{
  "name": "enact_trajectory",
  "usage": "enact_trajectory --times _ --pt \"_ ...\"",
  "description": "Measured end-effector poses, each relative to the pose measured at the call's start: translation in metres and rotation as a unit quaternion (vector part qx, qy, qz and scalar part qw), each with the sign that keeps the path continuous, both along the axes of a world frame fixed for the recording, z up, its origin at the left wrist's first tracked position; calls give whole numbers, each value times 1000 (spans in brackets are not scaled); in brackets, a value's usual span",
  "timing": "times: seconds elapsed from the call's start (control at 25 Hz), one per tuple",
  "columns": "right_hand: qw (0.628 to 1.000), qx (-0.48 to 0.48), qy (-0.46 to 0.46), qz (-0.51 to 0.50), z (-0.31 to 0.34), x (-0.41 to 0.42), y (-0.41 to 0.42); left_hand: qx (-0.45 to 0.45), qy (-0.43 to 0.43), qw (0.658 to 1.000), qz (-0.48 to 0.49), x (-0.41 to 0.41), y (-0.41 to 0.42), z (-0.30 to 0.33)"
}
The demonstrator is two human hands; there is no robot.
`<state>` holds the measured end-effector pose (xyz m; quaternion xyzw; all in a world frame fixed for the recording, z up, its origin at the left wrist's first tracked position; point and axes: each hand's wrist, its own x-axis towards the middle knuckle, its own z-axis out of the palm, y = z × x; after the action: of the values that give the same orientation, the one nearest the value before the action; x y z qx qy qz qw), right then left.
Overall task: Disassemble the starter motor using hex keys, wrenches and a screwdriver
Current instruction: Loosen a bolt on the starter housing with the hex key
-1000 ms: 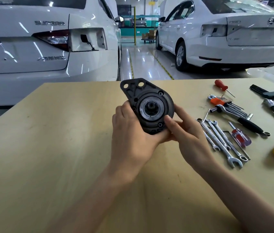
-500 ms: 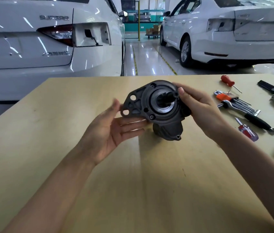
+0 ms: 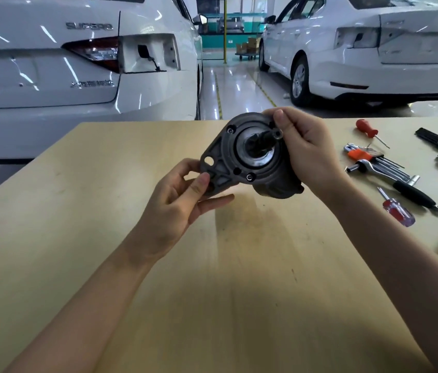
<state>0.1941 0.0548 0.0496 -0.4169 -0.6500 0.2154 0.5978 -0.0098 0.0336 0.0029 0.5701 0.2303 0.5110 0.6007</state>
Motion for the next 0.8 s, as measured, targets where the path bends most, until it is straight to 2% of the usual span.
enact_trajectory --times 0.12,0.2,0.32,0.48,0.8 --pt "999 12 -45 -9 -4 6 4 15 44 999 15 7 1 -5" --pt "998 13 -65 2 -12 9 3 26 105 994 24 3 -2 -10" --pt "994 3 -103 34 -23 6 0 42 196 979 40 -8 -2 -17" --pt "986 15 -160 41 -34 0 -5 39 269 960 68 -15 0 -21" --pt "971 76 -227 -31 -39 -4 -17 78 310 946 48 -15 3 -21"
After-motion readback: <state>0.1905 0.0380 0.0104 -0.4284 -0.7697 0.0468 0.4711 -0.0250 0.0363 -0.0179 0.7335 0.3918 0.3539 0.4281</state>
